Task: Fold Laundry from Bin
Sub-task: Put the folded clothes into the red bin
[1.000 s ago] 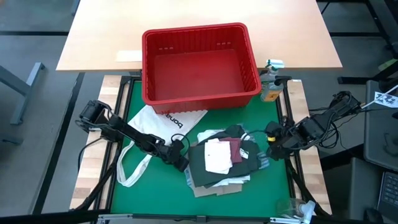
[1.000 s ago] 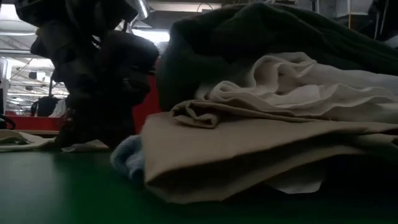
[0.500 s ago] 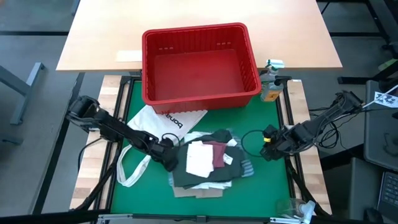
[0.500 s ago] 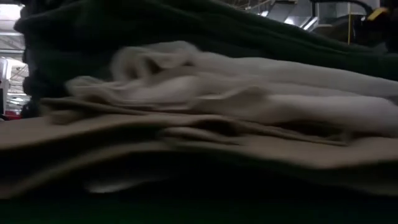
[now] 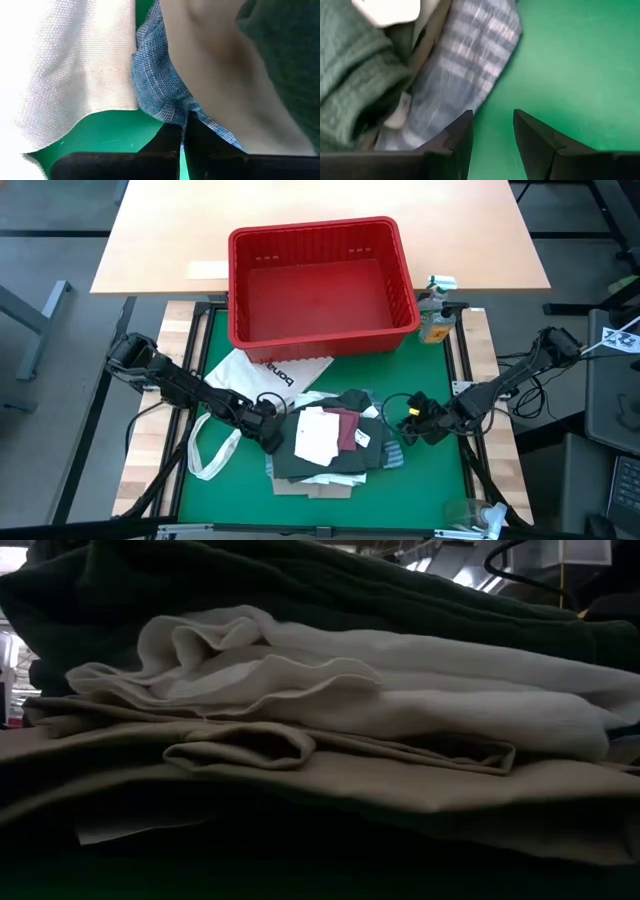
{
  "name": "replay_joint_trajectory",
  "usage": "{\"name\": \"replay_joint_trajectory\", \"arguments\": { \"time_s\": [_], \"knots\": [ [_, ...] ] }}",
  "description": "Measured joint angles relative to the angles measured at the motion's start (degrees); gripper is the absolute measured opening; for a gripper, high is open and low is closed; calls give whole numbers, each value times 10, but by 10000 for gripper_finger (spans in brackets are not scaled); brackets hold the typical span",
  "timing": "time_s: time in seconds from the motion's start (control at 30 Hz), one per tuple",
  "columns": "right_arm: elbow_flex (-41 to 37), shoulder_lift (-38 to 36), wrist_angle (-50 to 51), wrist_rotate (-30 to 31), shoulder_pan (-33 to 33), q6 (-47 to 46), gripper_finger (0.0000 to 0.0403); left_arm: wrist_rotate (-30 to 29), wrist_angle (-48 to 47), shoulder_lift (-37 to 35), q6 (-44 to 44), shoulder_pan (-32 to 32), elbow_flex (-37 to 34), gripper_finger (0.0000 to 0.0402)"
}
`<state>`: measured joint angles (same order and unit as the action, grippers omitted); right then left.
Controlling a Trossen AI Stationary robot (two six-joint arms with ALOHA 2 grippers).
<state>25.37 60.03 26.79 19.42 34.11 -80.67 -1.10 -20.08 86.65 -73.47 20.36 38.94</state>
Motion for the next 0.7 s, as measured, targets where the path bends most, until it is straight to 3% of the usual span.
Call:
{"name": "replay_joint_trajectory", "arguments": {
  "time_s": [0.2,0.7],
  "knots": [
    [-16,30,-72,50,0,-1,140,-1,2,0,-25,0,1,3],
    [-16,52,-104,50,0,0,140,-2,4,0,-26,0,1,3]
  ]
}}
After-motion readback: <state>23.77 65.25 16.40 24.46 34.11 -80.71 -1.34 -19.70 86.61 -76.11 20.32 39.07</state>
